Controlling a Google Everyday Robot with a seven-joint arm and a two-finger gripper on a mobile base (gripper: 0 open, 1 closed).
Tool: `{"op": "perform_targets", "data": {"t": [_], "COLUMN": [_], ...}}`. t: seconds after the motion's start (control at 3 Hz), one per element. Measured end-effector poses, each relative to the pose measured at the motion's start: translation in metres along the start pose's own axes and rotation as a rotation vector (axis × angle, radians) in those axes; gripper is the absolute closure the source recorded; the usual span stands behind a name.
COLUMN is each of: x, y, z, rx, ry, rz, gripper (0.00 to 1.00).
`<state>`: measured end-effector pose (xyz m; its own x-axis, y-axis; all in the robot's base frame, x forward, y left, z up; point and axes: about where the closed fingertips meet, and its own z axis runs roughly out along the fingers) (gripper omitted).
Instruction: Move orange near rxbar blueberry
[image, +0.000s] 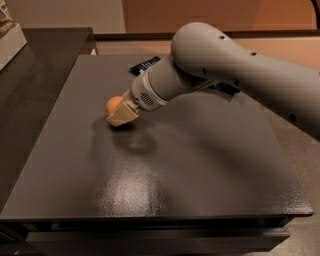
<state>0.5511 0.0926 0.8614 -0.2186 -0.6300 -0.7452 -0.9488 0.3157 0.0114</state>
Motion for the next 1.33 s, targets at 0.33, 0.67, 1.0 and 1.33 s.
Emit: {"op": "perform_targets", "data": {"t": [0.33,0.67,1.0,1.33], "x": [0.008,0.016,0.023,0.026], "y": [-0.031,-0.066,-0.098,-0.125], "z": [-0.020,-0.038,-0.050,-0.056], "rx": [0.073,0.153,0.216,0.261], "ry": [-0.013,-0.022,-0.028,-0.030], "rz": [0.045,0.107,0.157,0.184], "gripper": [1.00,1.00,1.00,1.00]}}
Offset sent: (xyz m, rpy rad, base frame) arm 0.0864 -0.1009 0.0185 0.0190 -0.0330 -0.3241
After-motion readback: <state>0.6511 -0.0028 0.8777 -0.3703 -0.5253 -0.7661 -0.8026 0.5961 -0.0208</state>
